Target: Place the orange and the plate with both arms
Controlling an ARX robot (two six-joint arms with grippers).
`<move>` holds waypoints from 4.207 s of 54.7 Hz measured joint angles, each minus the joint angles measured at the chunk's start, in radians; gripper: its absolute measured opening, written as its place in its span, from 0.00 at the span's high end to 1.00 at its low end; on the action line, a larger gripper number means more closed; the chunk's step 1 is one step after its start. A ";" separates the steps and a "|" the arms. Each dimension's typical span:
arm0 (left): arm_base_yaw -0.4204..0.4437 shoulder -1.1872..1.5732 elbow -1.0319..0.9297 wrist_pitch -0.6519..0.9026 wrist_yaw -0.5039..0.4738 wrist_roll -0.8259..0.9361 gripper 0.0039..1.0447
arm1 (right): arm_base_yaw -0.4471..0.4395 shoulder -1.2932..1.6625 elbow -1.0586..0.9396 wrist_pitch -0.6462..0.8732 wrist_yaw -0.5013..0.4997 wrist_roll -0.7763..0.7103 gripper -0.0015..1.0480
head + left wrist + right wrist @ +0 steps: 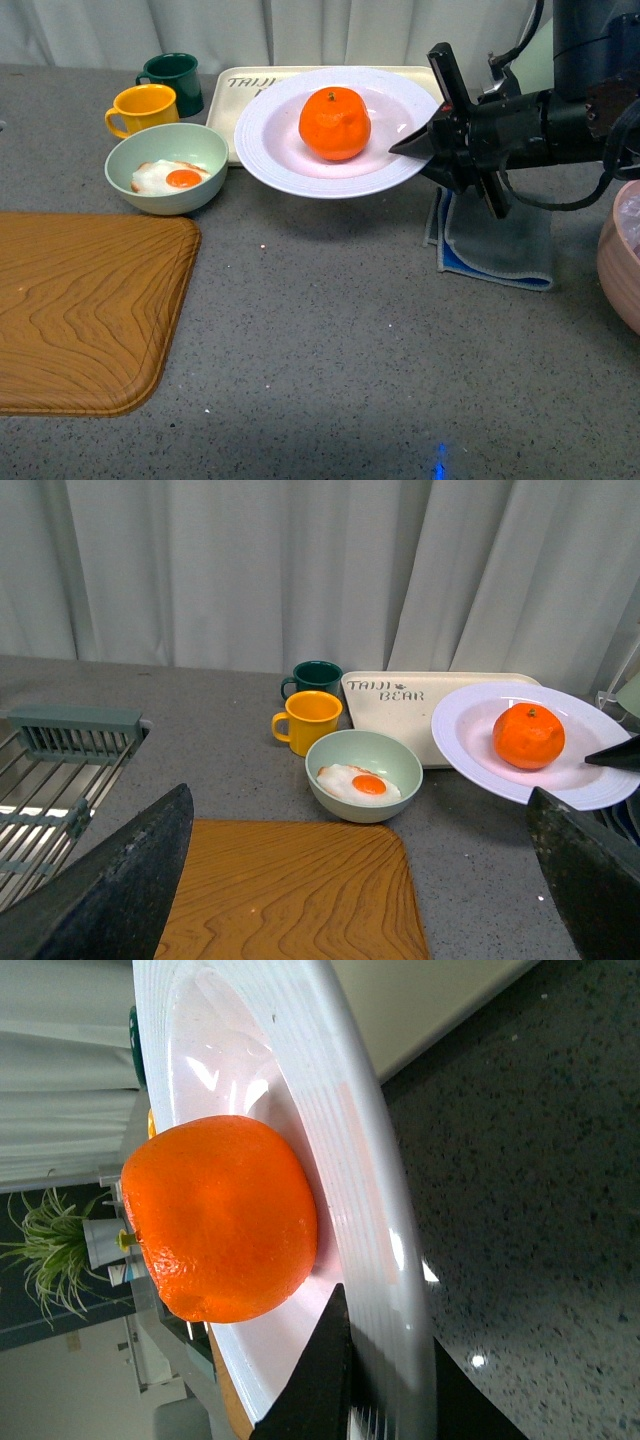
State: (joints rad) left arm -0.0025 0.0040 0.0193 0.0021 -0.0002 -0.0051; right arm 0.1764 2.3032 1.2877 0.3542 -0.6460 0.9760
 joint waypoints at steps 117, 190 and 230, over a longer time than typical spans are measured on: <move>0.000 0.000 0.000 0.000 0.000 0.000 0.06 | -0.109 -0.933 -1.072 0.785 0.714 -0.976 0.99; 0.000 0.000 0.000 0.000 0.000 0.000 0.06 | -0.175 -1.912 -1.283 0.038 0.647 -0.976 0.99; 0.000 0.000 0.000 0.000 0.000 0.000 0.06 | -0.175 -2.179 -1.281 -0.240 0.647 -0.976 0.99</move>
State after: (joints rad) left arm -0.0025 0.0036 0.0193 0.0021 -0.0002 -0.0051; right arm 0.0013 0.1246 0.0063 0.1139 0.0013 0.0002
